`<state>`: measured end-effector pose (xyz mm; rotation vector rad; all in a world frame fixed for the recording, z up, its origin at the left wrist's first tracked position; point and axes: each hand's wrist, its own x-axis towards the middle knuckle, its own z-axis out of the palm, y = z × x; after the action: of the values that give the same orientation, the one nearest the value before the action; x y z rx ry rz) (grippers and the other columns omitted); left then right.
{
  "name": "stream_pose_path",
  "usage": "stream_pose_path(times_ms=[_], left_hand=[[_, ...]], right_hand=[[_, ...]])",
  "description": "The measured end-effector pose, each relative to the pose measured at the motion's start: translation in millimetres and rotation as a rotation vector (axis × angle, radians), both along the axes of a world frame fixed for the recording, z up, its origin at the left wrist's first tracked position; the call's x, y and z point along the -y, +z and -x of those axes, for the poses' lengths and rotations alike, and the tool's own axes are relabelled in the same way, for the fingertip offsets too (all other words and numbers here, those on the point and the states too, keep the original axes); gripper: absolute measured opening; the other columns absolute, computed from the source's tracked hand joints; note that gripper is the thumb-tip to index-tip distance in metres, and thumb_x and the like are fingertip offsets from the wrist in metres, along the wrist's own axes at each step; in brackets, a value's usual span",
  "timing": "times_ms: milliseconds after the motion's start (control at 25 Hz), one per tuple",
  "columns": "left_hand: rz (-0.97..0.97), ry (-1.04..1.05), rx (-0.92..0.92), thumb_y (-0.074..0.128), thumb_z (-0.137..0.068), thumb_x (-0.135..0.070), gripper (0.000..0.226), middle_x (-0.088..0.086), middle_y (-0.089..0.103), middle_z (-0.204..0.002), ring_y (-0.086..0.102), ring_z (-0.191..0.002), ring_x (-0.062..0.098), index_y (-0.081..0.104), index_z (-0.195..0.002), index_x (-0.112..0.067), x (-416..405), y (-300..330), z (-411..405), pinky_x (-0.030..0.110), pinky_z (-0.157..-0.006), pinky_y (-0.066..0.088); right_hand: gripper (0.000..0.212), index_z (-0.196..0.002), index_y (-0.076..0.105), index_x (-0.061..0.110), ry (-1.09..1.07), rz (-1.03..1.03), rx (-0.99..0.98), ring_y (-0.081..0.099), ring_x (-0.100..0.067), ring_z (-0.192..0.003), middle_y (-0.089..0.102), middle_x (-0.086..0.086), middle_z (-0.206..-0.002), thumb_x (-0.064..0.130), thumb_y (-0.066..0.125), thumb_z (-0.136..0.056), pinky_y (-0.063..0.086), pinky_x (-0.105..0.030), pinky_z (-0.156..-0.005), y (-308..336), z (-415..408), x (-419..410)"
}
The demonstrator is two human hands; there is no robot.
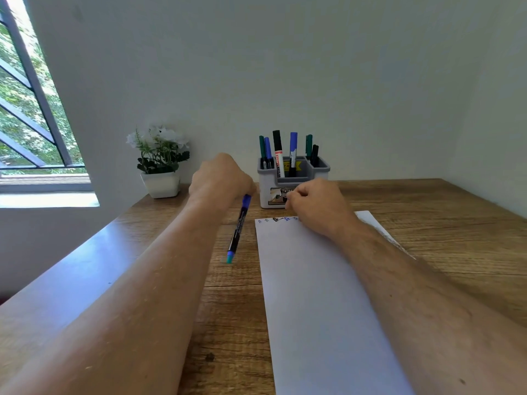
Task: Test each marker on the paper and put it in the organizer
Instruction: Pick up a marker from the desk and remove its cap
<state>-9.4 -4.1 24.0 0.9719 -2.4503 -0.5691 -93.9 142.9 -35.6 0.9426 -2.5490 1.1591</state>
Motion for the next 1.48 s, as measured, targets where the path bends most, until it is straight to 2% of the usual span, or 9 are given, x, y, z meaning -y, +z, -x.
stream_pose_path(times_ms=[120, 240, 400, 600, 720, 880, 1200, 1360, 1480], left_hand=[[-0.249, -0.076, -0.176, 0.086, -0.069, -0.039, 0.036, 0.005, 0.065, -0.08, 0.057, -0.071, 0.017, 0.066, -0.08, -0.011, -3, 4, 1, 0.029, -0.052, 0.039], [-0.512, -0.121, -0.378, 0.084, -0.071, -0.036, 0.029, 0.001, 0.068, -0.077, 0.05, -0.059, 0.011, 0.07, -0.079, -0.012, -9, -1, 1, 0.027, -0.049, 0.039], [-0.701, -0.183, -0.525, 0.084, -0.073, -0.033, 0.023, -0.008, 0.068, -0.058, 0.038, -0.049, 0.008, 0.071, -0.076, -0.015, -18, -8, 3, 0.026, -0.052, 0.042], [-0.936, -0.338, -0.621, 0.084, -0.074, -0.03, 0.03, -0.002, 0.073, -0.07, 0.06, -0.052, 0.005, 0.075, -0.095, -0.01, -26, -14, 6, 0.022, -0.055, 0.052], [-0.968, -0.406, -0.667, 0.081, -0.079, -0.027, 0.03, 0.001, 0.075, -0.072, 0.065, -0.055, 0.006, 0.073, -0.1, -0.007, -30, -19, 7, 0.022, -0.057, 0.054], [-0.957, -0.425, -0.638, 0.078, -0.082, -0.03, 0.022, 0.003, 0.072, -0.069, 0.062, -0.057, 0.01, 0.075, -0.088, -0.009, -32, -27, 8, 0.028, -0.066, 0.056], [-0.932, -0.354, -0.682, 0.077, -0.083, -0.032, 0.024, 0.001, 0.068, -0.062, 0.058, -0.054, 0.011, 0.076, -0.086, -0.009, -35, -25, 12, 0.028, -0.064, 0.054], [-0.905, -0.325, -0.733, 0.072, -0.087, -0.031, 0.022, 0.001, 0.065, -0.063, 0.052, -0.052, 0.009, 0.074, -0.087, -0.01, -34, -22, 12, 0.024, -0.055, 0.047], [-0.933, -0.321, -0.797, 0.068, -0.091, -0.027, 0.019, 0.002, 0.061, -0.069, 0.046, -0.053, 0.008, 0.073, -0.092, -0.009, -34, -19, 14, 0.023, -0.054, 0.043]], right_hand=[[0.036, -0.075, 0.072, 0.019, 0.138, 0.116, 0.106, 0.056, 0.0, -0.046, 0.068, 0.006, -0.061, 0.04, 0.054, -0.096, 0.04, -0.019, -0.052, 6, -10, -2], [0.049, -0.082, 0.072, 0.015, 0.311, 0.204, 0.313, 0.054, -0.007, -0.042, 0.072, 0.005, -0.065, 0.059, 0.053, -0.091, 0.04, -0.018, -0.041, 16, -22, -5], [0.03, -0.091, 0.071, 0.008, 0.369, 0.238, 0.373, 0.055, -0.012, -0.045, 0.069, -0.004, -0.069, 0.036, 0.063, -0.092, 0.042, -0.023, -0.04, 20, -27, -7], [0.015, -0.103, 0.066, 0.009, 0.298, 0.34, 0.425, 0.061, -0.017, -0.049, 0.068, -0.01, -0.071, 0.014, 0.053, -0.097, 0.054, -0.031, -0.051, 22, -23, -7], [0.019, -0.101, 0.068, 0.016, 0.179, 0.324, 0.308, 0.053, -0.007, -0.044, 0.062, 0.0, -0.065, 0.021, 0.051, -0.098, 0.044, -0.024, -0.045, 20, -18, -6], [0.025, -0.085, 0.07, 0.022, 0.132, 0.228, 0.084, 0.048, 0.006, -0.042, 0.054, 0.011, -0.056, 0.031, 0.052, -0.098, 0.031, -0.009, -0.036, 15, -14, -6], [0.04, -0.073, 0.067, 0.022, 0.072, 0.074, -0.116, 0.048, -0.005, -0.045, 0.057, 0.006, -0.055, 0.046, 0.047, -0.098, 0.034, -0.024, -0.046, 21, -8, -7], [0.044, -0.069, 0.066, 0.023, 0.025, 0.069, -0.117, 0.05, -0.007, -0.048, 0.06, 0.005, -0.057, 0.051, 0.047, -0.097, 0.034, -0.023, -0.048, 21, -8, -8], [0.037, -0.076, 0.068, 0.02, 0.042, 0.092, -0.112, 0.051, -0.005, -0.052, 0.061, 0.004, -0.062, 0.044, 0.05, -0.098, 0.033, -0.021, -0.048, 17, -7, -10]])
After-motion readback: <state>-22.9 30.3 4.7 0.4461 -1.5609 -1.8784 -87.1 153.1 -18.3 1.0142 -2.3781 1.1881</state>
